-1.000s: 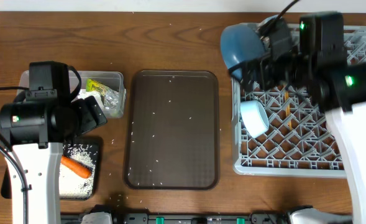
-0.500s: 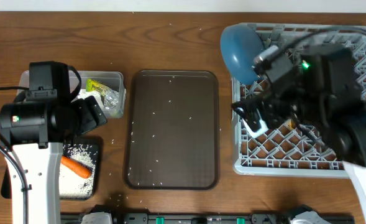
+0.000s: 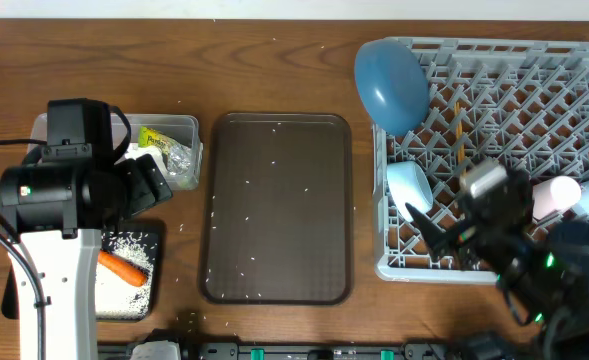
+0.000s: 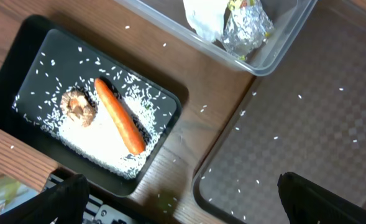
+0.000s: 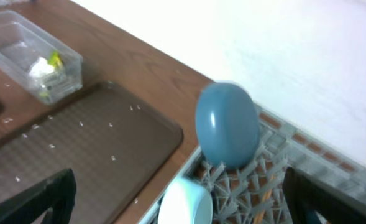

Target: Sort waste into correct bins and load items into the dishwasher rack

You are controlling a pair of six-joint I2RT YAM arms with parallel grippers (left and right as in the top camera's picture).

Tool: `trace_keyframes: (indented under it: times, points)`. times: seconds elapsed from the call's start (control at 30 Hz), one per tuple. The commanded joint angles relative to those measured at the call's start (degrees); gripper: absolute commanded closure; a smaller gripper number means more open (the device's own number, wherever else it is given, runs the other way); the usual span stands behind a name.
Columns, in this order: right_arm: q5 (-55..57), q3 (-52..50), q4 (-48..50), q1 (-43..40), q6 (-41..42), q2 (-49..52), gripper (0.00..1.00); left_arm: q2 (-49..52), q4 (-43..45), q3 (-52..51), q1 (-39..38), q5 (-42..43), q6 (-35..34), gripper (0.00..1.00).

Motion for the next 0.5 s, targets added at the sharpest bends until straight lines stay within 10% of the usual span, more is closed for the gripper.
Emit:
trace_keyframes:
  times: [0.0,0.47]
  points:
    - [0.98,-10.16,2.84,-2.16,4.48,-7.85,0.01,-0.2,-0.04,0.07,0.2,-0.46,-0.76,0.02]
    - [0.92,-39.67,16.44,-6.14,10.43,-34.23,0.01,-0.17,-0.04,0.07,0.2,-0.46,-0.74,0.02]
